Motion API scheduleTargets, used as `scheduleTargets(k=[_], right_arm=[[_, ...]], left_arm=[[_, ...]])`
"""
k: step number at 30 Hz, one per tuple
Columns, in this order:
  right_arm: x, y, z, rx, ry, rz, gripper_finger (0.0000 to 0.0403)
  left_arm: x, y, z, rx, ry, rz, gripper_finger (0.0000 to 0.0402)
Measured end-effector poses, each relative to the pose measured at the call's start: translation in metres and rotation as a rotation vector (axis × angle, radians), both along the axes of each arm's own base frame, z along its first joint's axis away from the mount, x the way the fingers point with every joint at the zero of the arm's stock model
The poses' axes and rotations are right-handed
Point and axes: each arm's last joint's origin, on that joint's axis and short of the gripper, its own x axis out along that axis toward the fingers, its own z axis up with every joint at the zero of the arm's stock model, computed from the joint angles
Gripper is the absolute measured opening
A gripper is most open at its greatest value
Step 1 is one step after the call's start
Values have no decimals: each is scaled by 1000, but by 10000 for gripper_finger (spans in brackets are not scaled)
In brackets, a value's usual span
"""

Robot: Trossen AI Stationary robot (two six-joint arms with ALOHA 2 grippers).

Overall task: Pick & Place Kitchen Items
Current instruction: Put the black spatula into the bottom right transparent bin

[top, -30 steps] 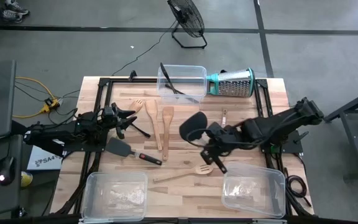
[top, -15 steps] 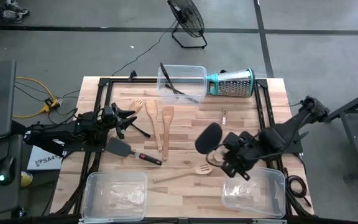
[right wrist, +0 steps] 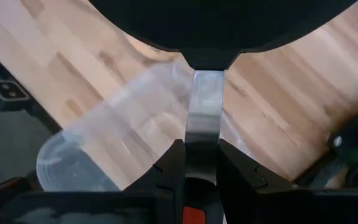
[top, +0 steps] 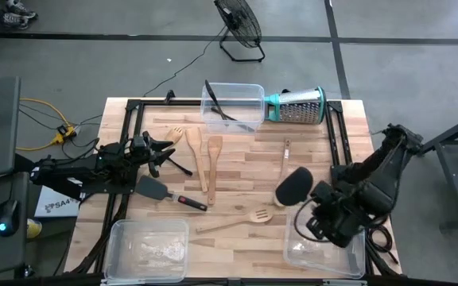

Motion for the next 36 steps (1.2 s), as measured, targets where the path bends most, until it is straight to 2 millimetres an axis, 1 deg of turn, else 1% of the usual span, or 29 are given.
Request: scheduleTargets(k=[6, 12, 19, 26, 30, 36], right_arm=[[-15, 14, -14, 11, 26, -16, 64], [-28, 24, -30, 16, 65, -6, 64], [-30, 28, -42, 2, 61, 36, 64], [-30, 32, -46, 27, 60, 88, 64], [-30, 33, -46, 50, 94, 95, 64], [-32, 34, -45, 136, 180, 99, 64]], left_arm=[[0, 0, 0, 0, -1, 0, 152], [0, 0, 0, 0, 0, 1, 152], [0, 0, 0, 0, 0, 0, 152], [0, 0, 0, 0, -1, 0, 152], [0, 0, 0, 0, 0, 1, 152], [0, 0, 0, 0, 0, 1, 152]])
